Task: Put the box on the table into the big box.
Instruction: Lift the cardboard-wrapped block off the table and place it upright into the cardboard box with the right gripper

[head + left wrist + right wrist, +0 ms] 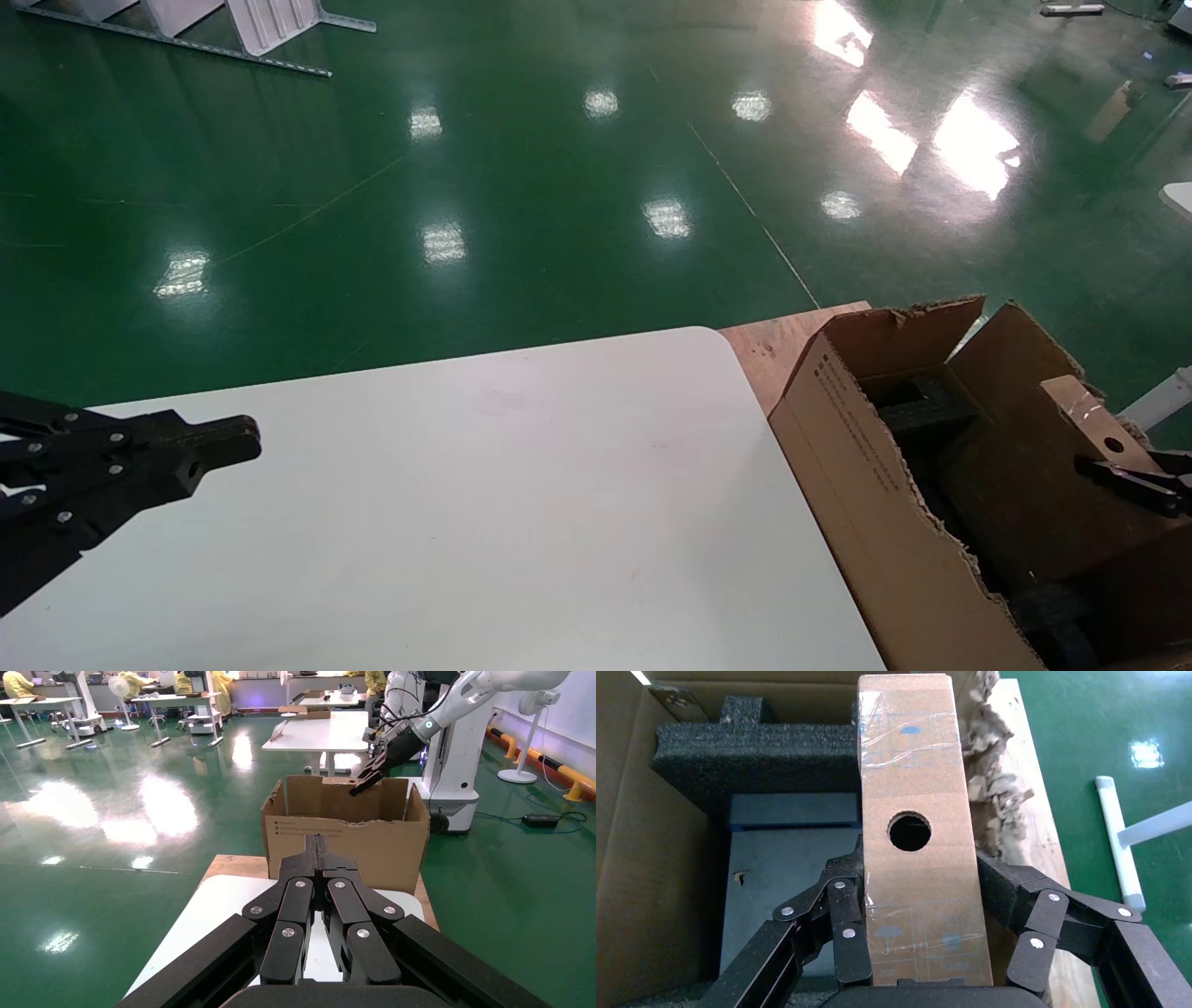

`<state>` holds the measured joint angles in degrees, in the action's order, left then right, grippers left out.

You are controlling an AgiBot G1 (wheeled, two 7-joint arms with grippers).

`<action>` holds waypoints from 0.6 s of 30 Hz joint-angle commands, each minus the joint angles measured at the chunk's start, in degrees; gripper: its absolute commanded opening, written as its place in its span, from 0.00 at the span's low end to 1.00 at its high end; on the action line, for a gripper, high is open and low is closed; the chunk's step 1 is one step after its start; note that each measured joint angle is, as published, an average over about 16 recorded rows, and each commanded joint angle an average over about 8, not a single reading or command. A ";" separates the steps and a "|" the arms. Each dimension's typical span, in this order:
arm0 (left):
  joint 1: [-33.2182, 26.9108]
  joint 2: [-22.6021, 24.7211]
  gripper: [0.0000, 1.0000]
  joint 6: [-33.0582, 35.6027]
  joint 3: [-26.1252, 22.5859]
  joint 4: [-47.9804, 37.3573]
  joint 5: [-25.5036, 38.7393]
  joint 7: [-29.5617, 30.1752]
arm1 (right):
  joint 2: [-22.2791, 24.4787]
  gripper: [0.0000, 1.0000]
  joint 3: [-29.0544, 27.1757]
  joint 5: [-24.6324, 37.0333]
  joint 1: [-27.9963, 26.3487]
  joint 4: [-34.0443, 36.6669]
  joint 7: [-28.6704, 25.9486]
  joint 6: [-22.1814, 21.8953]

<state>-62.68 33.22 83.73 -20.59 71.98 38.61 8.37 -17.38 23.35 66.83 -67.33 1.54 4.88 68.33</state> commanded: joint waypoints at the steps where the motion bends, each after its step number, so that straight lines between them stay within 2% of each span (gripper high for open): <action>1: 0.00 0.00 0.00 0.00 0.00 0.00 0.00 0.00 | -0.24 0.00 0.12 0.17 0.16 0.17 -0.20 -0.29; 10: 0.00 0.00 0.00 0.00 0.00 0.00 0.00 0.00 | -1.00 0.00 0.54 0.78 0.69 0.37 -0.99 -1.04; 11: 0.00 0.00 0.04 0.00 -0.01 0.00 0.00 0.00 | -1.03 0.00 0.59 0.85 0.71 0.35 -1.11 -1.07; 12: 0.00 0.00 0.17 0.00 -0.01 0.00 0.00 0.00 | -1.04 0.05 0.64 0.92 0.73 0.33 -1.24 -1.09; 13: 0.00 0.00 0.29 0.00 -0.01 0.00 0.00 0.00 | -1.05 0.14 0.70 1.01 0.74 0.29 -1.38 -1.12; 18: 0.00 0.00 0.92 -0.01 -0.01 0.00 -0.01 0.00 | -1.05 0.77 0.94 1.33 0.71 0.08 -2.04 -1.28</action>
<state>-62.68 33.21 83.72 -20.59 71.98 38.61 8.36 -18.44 24.25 68.10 -66.61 1.66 2.96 67.05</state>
